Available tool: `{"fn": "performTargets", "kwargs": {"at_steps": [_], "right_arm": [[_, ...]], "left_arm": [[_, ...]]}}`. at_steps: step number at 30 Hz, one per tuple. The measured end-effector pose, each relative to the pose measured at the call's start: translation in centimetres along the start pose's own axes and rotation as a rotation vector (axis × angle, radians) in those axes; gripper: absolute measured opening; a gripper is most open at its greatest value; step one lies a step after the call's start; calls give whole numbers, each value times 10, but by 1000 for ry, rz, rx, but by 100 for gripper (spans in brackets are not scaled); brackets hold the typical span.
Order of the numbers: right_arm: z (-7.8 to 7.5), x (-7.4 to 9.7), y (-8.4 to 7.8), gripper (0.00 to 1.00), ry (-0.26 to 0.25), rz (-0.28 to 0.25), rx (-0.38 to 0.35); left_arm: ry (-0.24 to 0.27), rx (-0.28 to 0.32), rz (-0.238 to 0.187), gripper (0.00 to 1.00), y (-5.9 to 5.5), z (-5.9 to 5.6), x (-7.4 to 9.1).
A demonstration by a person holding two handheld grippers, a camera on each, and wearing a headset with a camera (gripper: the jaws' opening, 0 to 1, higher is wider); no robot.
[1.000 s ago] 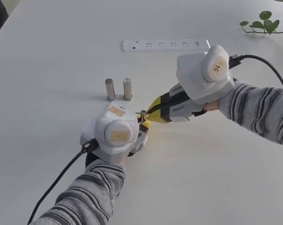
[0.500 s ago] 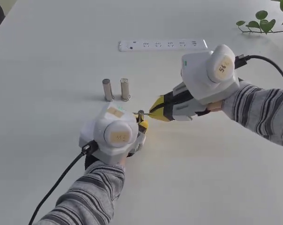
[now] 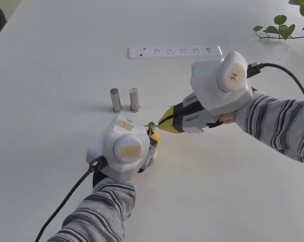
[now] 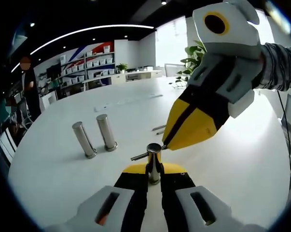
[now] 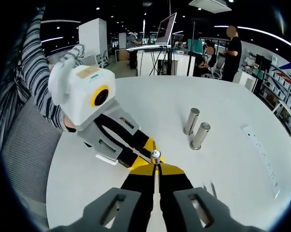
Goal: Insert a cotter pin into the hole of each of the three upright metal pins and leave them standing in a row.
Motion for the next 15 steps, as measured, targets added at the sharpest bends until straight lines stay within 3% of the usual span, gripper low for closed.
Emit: {"fn": "performTargets", "kwargs": {"at_steps": [15], "right_arm": [[-3,-4,2,0,-4,-7,2]], "left_arm": [[11,13,2,5,0,1,0]]}}
Point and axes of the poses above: the centre of the closed fingertips' face, and the gripper's own axes: x roughly backward along the fingers, z roughly to its left, y roughly out of its top, the point moved 8 cm from there along x, roughly backward along the fingers, and after that the axes turned 7 degrees about -x, right-handed, at the moved point
